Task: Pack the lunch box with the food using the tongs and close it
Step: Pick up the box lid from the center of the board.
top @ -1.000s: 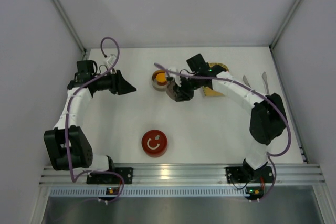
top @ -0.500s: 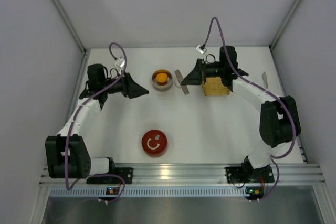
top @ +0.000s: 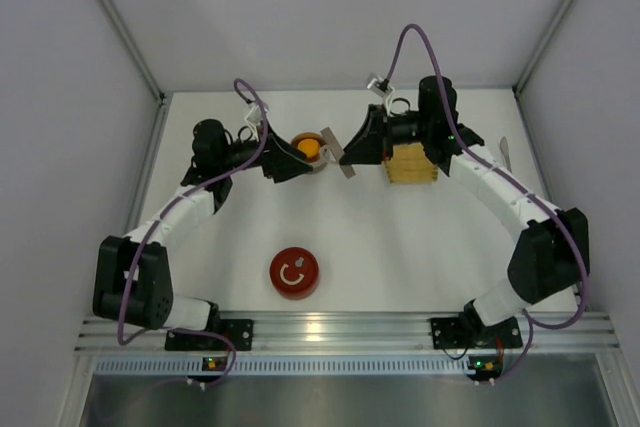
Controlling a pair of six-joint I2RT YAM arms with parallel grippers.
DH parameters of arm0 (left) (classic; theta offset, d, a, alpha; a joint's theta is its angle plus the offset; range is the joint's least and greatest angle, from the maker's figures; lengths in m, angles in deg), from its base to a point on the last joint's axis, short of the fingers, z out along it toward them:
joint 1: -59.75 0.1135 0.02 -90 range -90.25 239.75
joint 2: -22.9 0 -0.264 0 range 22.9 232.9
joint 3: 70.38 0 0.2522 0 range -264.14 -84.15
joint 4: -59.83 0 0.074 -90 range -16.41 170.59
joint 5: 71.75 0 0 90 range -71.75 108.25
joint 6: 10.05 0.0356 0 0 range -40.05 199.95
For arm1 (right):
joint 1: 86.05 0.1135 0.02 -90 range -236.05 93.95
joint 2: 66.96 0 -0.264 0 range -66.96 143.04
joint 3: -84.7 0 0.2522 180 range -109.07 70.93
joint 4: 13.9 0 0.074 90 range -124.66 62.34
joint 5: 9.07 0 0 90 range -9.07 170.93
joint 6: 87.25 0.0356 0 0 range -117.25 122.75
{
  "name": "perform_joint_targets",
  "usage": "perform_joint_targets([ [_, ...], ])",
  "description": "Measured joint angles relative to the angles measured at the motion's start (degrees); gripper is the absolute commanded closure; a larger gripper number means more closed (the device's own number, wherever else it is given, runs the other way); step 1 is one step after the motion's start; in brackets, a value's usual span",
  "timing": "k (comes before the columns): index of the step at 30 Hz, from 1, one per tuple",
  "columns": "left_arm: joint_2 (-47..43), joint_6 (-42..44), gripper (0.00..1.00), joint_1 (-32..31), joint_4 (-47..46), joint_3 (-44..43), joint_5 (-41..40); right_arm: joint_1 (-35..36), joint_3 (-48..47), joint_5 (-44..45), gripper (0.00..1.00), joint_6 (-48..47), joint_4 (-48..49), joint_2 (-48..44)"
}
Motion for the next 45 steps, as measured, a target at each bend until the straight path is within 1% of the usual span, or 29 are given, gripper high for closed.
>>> perform_joint_targets([
  [3,1.57,-3.45,0.25,-0.68,-4.87,0.00,0.26,1.40,-0.85,0.33,1.00,-4.17,-4.70,-1.27],
  [8,1.70,-5.33,0.25,-2.03,-9.14,-0.04,1.03,2.36,-1.27,1.11,1.00,-8.63,-10.29,-2.27],
  [18,1.70,-7.76,0.27,-6.82,-12.02,-0.24,1.70,4.07,-1.31,1.81,1.00,-10.62,-13.22,-2.56],
  [22,1.70,-8.17,0.35,-7.72,-11.98,-0.31,1.68,4.46,-1.33,2.19,1.00,-10.54,-13.16,-2.95],
  [23,1.70,-8.17,0.39,-7.80,-11.93,-0.42,1.64,4.46,-1.33,2.25,1.00,-10.54,-13.16,-3.06],
  [26,1.70,-7.80,0.41,-8.37,-10.40,-1.25,1.42,4.50,-1.33,2.45,1.00,-9.77,-12.76,-3.28],
  [29,1.60,-7.23,0.47,-8.74,-8.74,-1.64,0.90,4.50,-1.33,2.60,1.00,-8.17,-11.87,-3.30],
  [30,1.55,-6.84,0.51,-8.81,-7.85,-1.79,0.55,4.50,-1.33,2.62,1.00,-7.58,-11.58,-3.30],
  [32,1.55,-6.19,0.57,-8.90,-6.34,-1.97,-0.17,4.50,-1.33,2.60,1.00,-6.62,-11.10,-3.30],
  [33,1.55,-5.99,0.62,-8.92,-5.84,-2.01,-0.46,4.50,-1.33,2.60,1.00,-6.38,-10.95,-3.30],
  [36,1.55,-5.35,0.73,-8.96,-3.93,-2.21,-1.53,4.52,-1.33,2.58,1.00,-5.51,-10.91,-3.30],
  [37,1.55,-5.18,0.81,-8.96,-3.19,-2.36,-1.84,4.52,-1.33,2.58,0.98,-5.16,-10.88,-3.30],
  [38,1.55,-4.98,0.85,-8.96,-2.43,-2.64,-2.01,4.52,-1.33,2.58,0.93,-5.11,-10.88,-3.30],
  [39,1.55,-4.83,0.89,-8.98,-1.79,-2.97,-2.01,4.52,-1.33,2.84,0.84,-5.01,-10.88,-3.30],
  [40,1.53,-4.66,1.00,-9.03,-0.72,-3.48,-1.88,4.50,-1.33,3.45,0.63,-5.03,-10.91,-3.30],
  [41,1.53,-4.17,1.00,-9.20,0.81,-4.20,-2.19,4.50,-1.36,3.50,0.53,-5.16,-11.08,-3.30],
  [42,1.55,-3.80,1.00,-9.31,2.38,-4.98,-2.62,4.50,-1.70,3.78,0.45,-5.66,-11.78,-3.30],
  [43,1.55,-3.19,1.00,-9.29,4.61,-5.90,-3.06,4.50,-2.05,4.11,0.26,-6.16,-12.35,-3.30],
  [44,1.55,-2.73,1.00,-9.29,6.97,-6.93,-3.13,4.39,-2.69,4.61,0.17,-6.97,-13.27,-3.30],
  [45,1.55,-1.62,1.00,-9.25,9.94,-8.28,-3.41,4.11,-3.28,5.11,0.12,-8.11,-14.03,-3.30],
])
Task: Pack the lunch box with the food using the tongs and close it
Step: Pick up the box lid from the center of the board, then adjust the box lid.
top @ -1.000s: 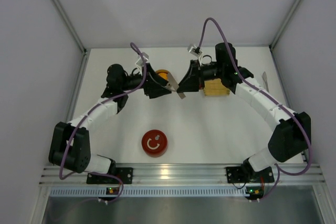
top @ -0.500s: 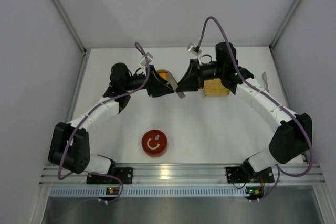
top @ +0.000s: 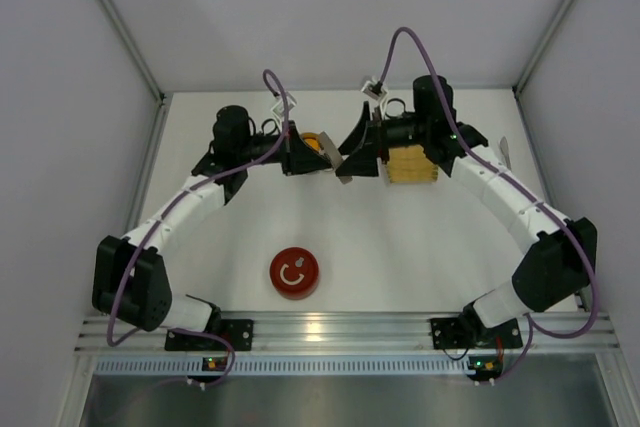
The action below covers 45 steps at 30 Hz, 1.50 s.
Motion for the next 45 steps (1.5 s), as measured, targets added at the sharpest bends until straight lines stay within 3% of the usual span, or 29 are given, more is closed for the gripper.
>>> perform_joint_targets([
  [1,0.00,1.40,1.00,0.04,3.10,-1.42,-0.35,-0.31,-0.70,0.70,0.03,-1.11,-0.90,0.00],
  [2,0.00,2.86,1.00,0.02,6.38,-2.86,-0.79,-0.85,-1.42,1.16,0.01,-2.12,-2.03,0.00],
  [7,0.50,13.35,1.00,-0.02,30.29,-13.22,-8.33,-5.81,-3.76,4.68,0.01,-7.87,-8.02,0.00],
  [11,7.02,21.42,1.00,0.28,49.75,-27.91,-17.81,-11.52,-4.15,6.78,0.01,-12.68,-13.42,-0.11],
  [19,22.49,34.05,1.00,0.85,71.49,-46.21,-38.42,-19.85,0.55,8.48,0.01,-18.29,-18.71,-4.55],
  [29,38.12,56.83,1.00,-3.85,76.11,-66.62,-63.87,-22.91,3.37,7.67,0.01,-21.73,-20.81,-7.19],
  [32,42.45,61.83,1.00,-5.90,77.07,-70.60,-66.58,-24.17,4.09,7.21,0.01,-22.60,-21.55,-7.19],
  [39,45.11,72.98,1.00,-7.96,80.21,-68.91,-70.51,-24.76,7.41,6.73,0.01,-24.72,-23.12,-8.15],
  [45,45.31,75.54,1.00,-8.44,85.18,-72.39,-67.12,-24.76,9.33,6.97,0.01,-24.17,-22.16,-9.31],
])
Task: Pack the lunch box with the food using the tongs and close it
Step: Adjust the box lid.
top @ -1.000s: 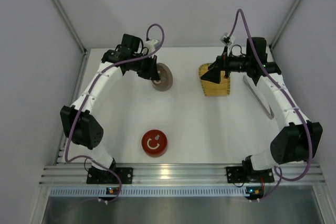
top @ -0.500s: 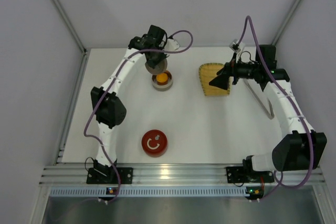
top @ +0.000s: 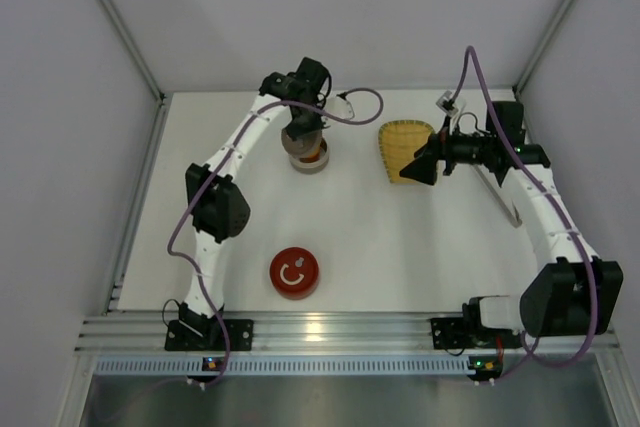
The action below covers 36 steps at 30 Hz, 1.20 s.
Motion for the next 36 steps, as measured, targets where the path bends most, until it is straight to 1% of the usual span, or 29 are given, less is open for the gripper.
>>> perform_joint_targets([
  [3,-1.18,-6.27,1.00,-0.11,-0.11,-1.38,4.59,-0.02,5.88,1.62,0.01,4.22,5.09,-3.82],
  [6,-3.91,-16.00,1.00,-0.35,-1.38,0.57,9.57,0.11,11.74,4.83,0.01,10.84,11.72,-7.48],
  [10,-10.45,-29.59,1.00,-1.97,-4.55,8.41,13.31,2.05,12.98,9.75,0.01,19.37,19.78,-7.74],
  [13,-13.68,-37.09,1.00,-4.72,-6.73,11.93,13.70,4.87,12.92,13.79,0.01,25.62,27.08,-7.10],
  [17,-16.09,-43.41,1.00,-8.37,-9.51,15.52,14.75,11.15,11.50,19.69,0.00,30.45,32.54,-3.87],
  [20,-16.61,-46.36,1.00,-9.53,-10.54,16.55,15.98,15.28,9.42,21.84,0.01,32.24,34.27,-0.59],
  [26,-17.22,-49.53,1.00,-9.14,-12.07,16.83,17.09,17.79,7.15,23.71,0.01,33.38,35.21,3.19],
  [29,-17.70,-50.27,1.00,-8.94,-12.83,16.83,17.79,17.84,6.73,24.15,0.08,33.73,35.28,4.52],
  [30,-17.92,-50.40,1.00,-8.94,-13.07,16.92,18.05,17.92,6.56,24.24,0.15,33.83,35.30,4.94],
  [31,-18.21,-50.47,1.00,-8.94,-13.33,17.09,18.40,18.01,6.47,24.28,0.20,33.83,35.32,5.29],
  [32,-18.53,-50.49,1.00,-8.94,-13.64,17.44,18.73,18.12,6.34,24.20,0.31,34.10,35.30,5.68],
  [35,-19.80,-50.56,1.00,-8.92,-15.82,19.85,18.97,18.47,5.66,23.02,0.46,35.12,35.41,6.95],
  [36,-20.11,-50.66,1.00,-8.81,-16.74,20.76,19.08,18.58,5.31,22.67,0.54,35.21,35.43,7.30],
])
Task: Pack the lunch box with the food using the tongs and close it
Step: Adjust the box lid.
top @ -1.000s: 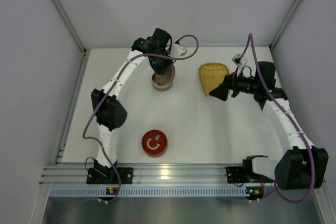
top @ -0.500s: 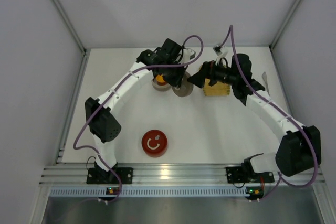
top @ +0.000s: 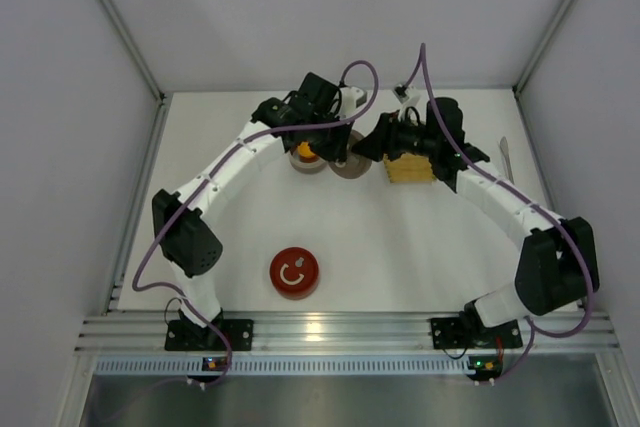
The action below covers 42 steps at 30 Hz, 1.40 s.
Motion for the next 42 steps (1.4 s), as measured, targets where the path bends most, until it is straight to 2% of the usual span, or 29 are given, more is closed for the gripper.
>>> perform_joint_targets([
  [2,-0.66,-0.09,0.99,0.09,-1.95,1.95,0.00,0.37,-0.70,-1.25,0.60,0.74,0.07,0.66],
  [5,-1.92,-0.28,0.94,0.13,-4.28,4.37,0.09,0.48,-1.09,-3.76,0.75,2.82,0.98,1.40],
  [6,-2.32,-0.42,0.92,0.15,-4.90,5.01,0.09,0.48,-1.09,-4.81,0.86,3.67,1.79,1.60],
  [8,-2.80,-0.63,0.89,0.20,-6.01,5.84,0.04,0.57,-1.07,-6.40,0.98,5.49,3.13,1.81],
  [9,-3.02,-0.83,0.89,0.26,-6.34,6.03,0.09,0.52,-1.07,-6.71,1.00,6.16,3.52,1.92],
  [16,-5.05,-1.70,0.84,0.52,-9.81,8.87,-0.33,-0.61,-0.07,-8.41,1.00,13.97,9.40,3.50],
  [18,-5.51,-2.01,0.80,0.50,-10.93,9.84,-0.13,-1.20,1.20,-8.90,1.00,17.20,12.07,3.87],
  [20,-5.97,-2.43,0.69,0.39,-11.91,10.95,0.52,-1.75,2.56,-9.05,1.00,20.13,14.91,4.35],
  [22,-6.43,-2.56,0.65,0.26,-12.46,11.78,0.94,-2.60,3.65,-9.11,1.00,22.97,17.33,4.79],
  [29,-6.71,-2.78,0.65,0.11,-13.77,12.26,1.64,-6.29,8.22,-9.57,1.00,34.18,28.30,5.35],
  [37,-6.80,-2.80,0.63,0.11,-14.60,12.57,-0.24,-6.91,9.64,-10.49,1.00,40.59,36.02,5.35],
  [42,-8.02,-2.62,0.46,0.11,-16.04,13.86,0.24,-6.93,9.66,-10.80,1.00,41.90,37.22,5.35],
])
